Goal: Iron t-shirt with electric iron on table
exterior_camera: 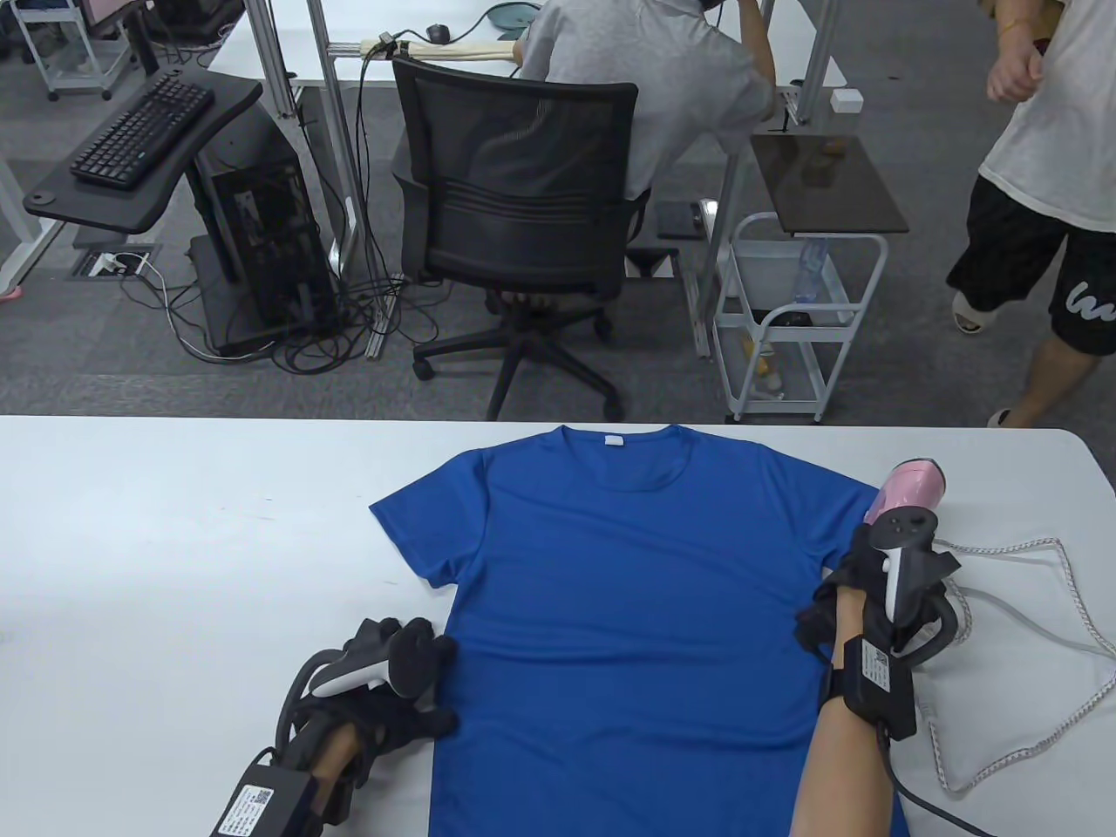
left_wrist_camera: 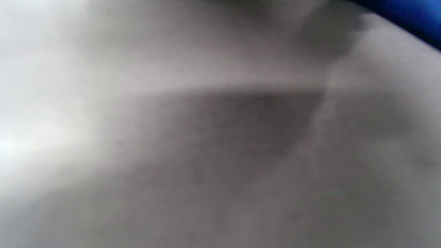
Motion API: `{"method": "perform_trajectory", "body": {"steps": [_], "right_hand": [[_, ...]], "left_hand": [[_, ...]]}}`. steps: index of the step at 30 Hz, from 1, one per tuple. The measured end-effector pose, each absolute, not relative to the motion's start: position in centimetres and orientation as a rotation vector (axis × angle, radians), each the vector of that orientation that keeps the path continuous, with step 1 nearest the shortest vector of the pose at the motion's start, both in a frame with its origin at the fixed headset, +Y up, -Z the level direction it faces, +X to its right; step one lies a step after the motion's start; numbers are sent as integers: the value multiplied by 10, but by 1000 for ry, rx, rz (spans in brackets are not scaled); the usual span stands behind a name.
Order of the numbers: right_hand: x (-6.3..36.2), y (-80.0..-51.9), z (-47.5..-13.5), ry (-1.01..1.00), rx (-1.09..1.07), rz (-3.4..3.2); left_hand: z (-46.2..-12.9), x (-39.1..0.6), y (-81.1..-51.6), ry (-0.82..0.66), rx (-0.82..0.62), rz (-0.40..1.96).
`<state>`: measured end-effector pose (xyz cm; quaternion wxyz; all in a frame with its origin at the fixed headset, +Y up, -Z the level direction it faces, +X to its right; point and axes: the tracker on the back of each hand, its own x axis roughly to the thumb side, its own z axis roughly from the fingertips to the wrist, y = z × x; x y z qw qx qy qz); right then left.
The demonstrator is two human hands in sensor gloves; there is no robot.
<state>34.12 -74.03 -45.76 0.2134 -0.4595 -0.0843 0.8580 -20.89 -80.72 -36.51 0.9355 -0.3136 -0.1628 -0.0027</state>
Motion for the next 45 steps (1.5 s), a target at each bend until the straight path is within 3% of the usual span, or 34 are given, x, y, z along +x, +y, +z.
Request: {"method": "perform_trajectory", "body": {"steps": [10, 16, 28, 36, 45], "right_hand": [[345, -738, -468, -361, -1192, 2248], [342, -718, -470, -404, -1058, 2206], [314, -649, -445, -447, -460, 2389], [276, -641, -421, -291, -37, 2594], [241, -676, -384, 181, 348, 2837]], "left_hand": [[-365, -209, -808, -330, -640, 19], [-365, -208, -807, -332, -651, 11], [-363, -210, -810, -360, -649, 60], [-362, -209, -812, -348, -636, 36], [-362, -208, -812, -353, -652, 43]]}}
